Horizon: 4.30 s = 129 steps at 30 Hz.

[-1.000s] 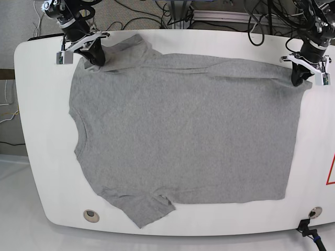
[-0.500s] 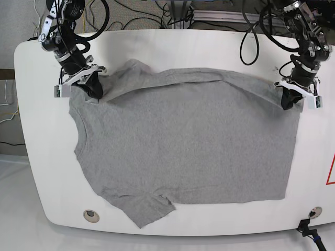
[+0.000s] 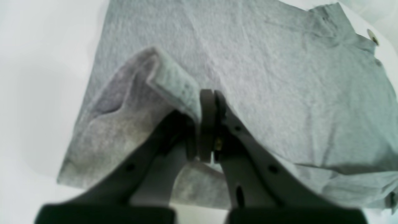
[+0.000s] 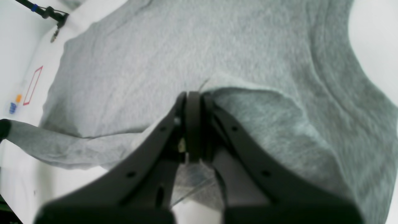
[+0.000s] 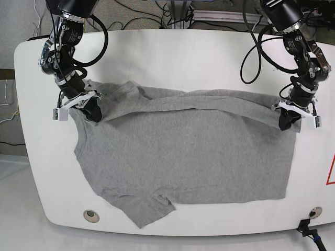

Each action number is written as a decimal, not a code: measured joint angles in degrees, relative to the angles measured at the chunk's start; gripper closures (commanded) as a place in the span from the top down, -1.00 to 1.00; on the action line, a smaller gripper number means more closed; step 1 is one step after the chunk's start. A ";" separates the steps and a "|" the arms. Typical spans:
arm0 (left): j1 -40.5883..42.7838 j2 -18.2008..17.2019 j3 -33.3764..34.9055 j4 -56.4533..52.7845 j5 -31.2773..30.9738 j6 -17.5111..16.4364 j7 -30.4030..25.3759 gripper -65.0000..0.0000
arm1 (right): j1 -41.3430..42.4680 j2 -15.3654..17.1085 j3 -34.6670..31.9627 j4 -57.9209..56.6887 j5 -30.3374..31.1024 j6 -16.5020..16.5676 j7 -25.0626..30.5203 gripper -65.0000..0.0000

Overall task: Fold the T-shirt properly
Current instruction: 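Lift the gripped edge and fold it over onto the shirt body, then open both grippers and raise them off the folded strip, then lower both grippers and grasp the folded edge of the shirt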

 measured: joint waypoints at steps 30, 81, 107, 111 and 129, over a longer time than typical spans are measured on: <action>-13.42 -5.60 0.11 -12.66 3.85 -0.02 -0.52 -1.00 | 16.61 3.80 -5.27 -15.96 -7.98 0.02 0.50 -1.00; 13.60 -9.09 5.11 6.21 13.31 3.41 -21.11 0.40 | -4.24 6.01 -5.42 -11.28 -33.00 -2.58 22.01 0.19; 0.57 -10.01 1.55 -14.99 13.38 3.39 -21.03 0.40 | -3.13 5.57 -5.22 -12.96 -32.57 0.68 22.58 -1.00; 0.04 -10.69 1.51 -17.05 13.49 3.65 -21.18 0.40 | -3.13 5.55 -5.27 -12.96 -32.59 0.68 22.58 -1.00; -4.55 -11.61 5.79 -29.92 13.07 3.41 -25.62 0.40 | -3.13 5.55 -5.27 -12.96 -32.57 0.68 22.58 -1.00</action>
